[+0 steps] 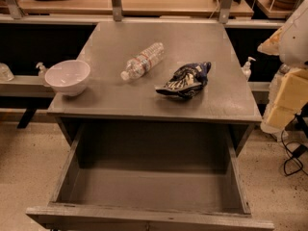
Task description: Place blue chip bag into top drawer
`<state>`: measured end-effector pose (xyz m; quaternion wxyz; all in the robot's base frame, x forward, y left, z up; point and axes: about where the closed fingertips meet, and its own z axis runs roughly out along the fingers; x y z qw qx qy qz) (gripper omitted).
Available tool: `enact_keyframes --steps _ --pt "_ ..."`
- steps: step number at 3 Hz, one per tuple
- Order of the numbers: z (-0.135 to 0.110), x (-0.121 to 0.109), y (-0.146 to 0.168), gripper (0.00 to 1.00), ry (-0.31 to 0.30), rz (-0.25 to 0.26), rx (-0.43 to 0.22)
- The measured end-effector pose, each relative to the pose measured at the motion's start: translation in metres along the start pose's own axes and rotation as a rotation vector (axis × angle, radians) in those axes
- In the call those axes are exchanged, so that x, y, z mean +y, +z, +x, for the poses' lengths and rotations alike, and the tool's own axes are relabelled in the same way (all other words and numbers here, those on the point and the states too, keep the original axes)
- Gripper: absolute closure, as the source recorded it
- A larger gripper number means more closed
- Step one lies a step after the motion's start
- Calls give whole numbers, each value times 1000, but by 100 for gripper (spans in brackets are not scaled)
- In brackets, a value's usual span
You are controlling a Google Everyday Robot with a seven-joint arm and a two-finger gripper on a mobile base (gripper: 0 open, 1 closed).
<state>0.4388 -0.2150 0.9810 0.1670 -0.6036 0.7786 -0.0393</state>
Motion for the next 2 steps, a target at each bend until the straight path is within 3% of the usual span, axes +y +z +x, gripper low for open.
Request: enact_keyframes --steps 1,2 --pt "-4 -3 2 0 -17 5 -8" --pt "-36 -24 26 0 -151 63 -49"
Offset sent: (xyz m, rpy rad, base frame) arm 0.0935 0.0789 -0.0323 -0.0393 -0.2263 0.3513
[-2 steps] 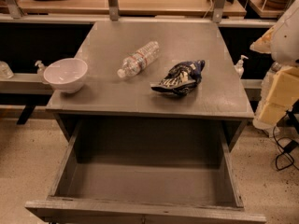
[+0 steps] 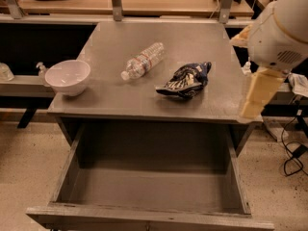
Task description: Place blue chip bag into top drawer
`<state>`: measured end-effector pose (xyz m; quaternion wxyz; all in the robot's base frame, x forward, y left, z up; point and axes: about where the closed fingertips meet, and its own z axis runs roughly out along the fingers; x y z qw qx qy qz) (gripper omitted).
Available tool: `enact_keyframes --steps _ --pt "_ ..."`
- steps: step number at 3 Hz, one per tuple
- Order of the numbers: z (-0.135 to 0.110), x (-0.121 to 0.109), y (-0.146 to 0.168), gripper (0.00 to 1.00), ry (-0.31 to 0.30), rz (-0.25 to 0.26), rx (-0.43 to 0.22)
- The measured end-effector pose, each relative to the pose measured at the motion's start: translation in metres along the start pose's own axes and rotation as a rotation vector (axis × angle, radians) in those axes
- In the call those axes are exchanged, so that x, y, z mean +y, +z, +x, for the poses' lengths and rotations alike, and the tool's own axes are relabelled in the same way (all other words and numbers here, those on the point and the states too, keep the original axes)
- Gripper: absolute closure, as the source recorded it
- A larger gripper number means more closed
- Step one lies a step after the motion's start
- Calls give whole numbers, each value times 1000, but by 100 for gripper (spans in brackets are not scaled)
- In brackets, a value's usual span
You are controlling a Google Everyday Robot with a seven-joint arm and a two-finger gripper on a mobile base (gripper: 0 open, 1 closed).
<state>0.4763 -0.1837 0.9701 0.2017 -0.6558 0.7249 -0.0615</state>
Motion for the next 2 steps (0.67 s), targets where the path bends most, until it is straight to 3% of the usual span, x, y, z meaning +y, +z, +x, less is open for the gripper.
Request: enact_keyframes --steps 1,2 --pt "-48 -37 53 0 -136 25 -51" --pt "-92 -65 118 0 -216 -19 -113"
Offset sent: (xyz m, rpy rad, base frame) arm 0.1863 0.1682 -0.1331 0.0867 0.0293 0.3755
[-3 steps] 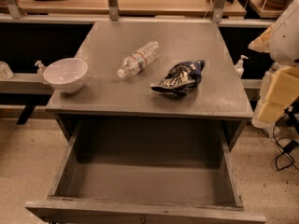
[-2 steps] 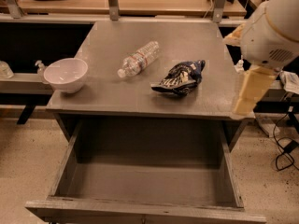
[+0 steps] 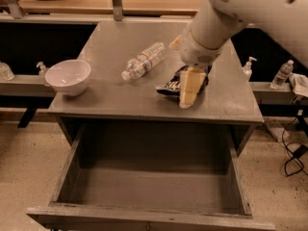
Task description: Place blue chip bag into top drawer
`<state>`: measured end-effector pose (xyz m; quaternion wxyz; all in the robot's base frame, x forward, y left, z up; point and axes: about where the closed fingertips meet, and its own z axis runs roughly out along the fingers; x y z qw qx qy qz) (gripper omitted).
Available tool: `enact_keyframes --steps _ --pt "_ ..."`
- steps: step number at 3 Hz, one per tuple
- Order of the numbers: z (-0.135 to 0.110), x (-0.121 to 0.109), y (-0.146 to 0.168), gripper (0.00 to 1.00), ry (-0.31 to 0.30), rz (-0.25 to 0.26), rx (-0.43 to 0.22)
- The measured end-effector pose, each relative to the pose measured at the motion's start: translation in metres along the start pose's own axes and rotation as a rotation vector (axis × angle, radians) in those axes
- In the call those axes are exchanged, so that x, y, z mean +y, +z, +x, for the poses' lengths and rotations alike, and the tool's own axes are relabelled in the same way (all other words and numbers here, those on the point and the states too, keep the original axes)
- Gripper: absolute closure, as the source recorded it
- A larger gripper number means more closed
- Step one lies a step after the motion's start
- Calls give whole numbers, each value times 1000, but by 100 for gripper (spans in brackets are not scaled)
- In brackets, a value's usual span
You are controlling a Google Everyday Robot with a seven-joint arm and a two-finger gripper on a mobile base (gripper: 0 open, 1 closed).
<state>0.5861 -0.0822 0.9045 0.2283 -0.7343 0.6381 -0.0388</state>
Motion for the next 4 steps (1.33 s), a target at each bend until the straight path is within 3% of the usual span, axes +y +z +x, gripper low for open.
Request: enact_keyframes --steps 1,2,3,4 --pt "-2 -21 63 18 2 -67 -31" --pt "0 -24 83 27 7 -90 -40" --pt "-2 -23 84 5 5 -93 -40" --pt "-2 -23 86 8 4 -96 -40"
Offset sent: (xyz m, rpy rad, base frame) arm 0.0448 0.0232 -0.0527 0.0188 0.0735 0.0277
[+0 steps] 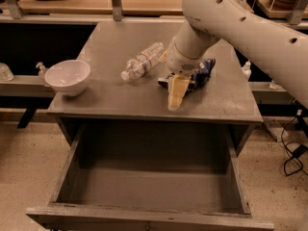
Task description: Place blue chip bag into top drawer
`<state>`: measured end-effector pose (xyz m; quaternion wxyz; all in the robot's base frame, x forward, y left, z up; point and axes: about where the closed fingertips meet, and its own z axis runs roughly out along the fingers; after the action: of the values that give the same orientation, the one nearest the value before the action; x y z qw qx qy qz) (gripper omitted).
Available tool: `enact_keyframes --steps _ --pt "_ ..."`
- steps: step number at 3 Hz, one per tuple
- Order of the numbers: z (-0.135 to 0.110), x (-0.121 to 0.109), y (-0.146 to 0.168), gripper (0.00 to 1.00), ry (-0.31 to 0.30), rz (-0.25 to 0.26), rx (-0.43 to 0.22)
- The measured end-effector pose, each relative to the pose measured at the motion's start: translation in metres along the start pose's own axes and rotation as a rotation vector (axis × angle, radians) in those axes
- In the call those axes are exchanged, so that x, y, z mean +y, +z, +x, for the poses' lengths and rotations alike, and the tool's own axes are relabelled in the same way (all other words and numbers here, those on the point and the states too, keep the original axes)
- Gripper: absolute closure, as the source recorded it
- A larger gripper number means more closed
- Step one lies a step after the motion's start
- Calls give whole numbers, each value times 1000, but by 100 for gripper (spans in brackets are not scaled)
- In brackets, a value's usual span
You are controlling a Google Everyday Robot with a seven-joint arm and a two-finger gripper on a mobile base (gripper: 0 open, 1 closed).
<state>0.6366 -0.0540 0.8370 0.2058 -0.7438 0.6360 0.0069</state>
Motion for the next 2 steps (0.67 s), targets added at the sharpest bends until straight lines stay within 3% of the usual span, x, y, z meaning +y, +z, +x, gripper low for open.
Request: enact_keyframes --steps 1,2 --pt "-1 1 2 39 -1 -4 0" --pt "-1 1 4 62 -2 -7 0"
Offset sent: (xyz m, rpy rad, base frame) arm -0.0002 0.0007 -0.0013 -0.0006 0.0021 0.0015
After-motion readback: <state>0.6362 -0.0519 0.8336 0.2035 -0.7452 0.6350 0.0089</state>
